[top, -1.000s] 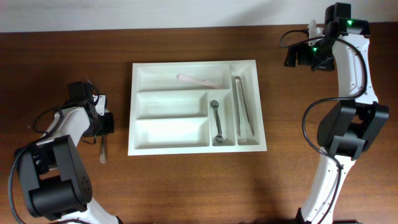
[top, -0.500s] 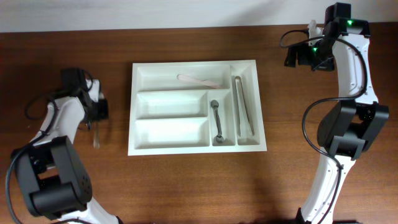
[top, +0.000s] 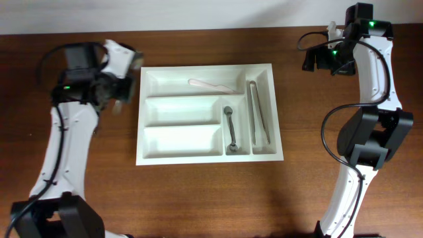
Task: Pack container
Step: 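Carry the spoon with the left gripper into the tray's middle compartment and release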
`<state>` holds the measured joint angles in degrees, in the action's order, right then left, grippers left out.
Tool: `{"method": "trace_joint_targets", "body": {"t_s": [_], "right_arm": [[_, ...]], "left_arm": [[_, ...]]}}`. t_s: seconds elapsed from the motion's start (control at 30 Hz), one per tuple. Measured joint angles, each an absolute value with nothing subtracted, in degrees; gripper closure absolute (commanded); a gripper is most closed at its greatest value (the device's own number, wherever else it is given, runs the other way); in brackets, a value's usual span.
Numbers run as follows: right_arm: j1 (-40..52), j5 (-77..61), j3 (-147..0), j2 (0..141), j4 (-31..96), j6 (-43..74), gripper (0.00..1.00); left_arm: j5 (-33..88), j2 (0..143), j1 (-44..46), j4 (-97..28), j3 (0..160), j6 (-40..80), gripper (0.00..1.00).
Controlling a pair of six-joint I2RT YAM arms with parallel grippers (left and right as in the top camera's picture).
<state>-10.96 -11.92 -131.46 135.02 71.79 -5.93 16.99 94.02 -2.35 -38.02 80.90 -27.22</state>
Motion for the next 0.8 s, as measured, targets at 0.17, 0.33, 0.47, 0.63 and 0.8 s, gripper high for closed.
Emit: {"method": "trace_joint_targets", "body": {"t_s": [0.17,0.33,0.47,0.63,0.8], "right_arm": [[-11.0,-11.9,-131.5,135.0,71.8,-6.0,0.01],[-11.0,-11.9,-131.5,135.0,71.8,-6.0,0.01],[-11.0,-11.9,-131.5,135.0,71.8,-6.0,0.01],[-11.0,-11.9,-131.5,135.0,71.8,-6.0,0.01],[-11.0,-11.9,-131.5,135.0,71.8,-6.0,0.01]], "left_arm": [[21.6,94.1,3.1,-45.2,80.9,-36.5,0.98],[23.1,94.4,7.7,-51.0,80.9,-46.3,0.98],[23.7,96.2,10.4,-53.6,80.9,-52.1,0.98],[23.8,99.6,12.1,-56.2,80.9,-56.7,0.98],[23.8,103.5,12.8,-59.8,80.9,-58.4,0.98]]}}
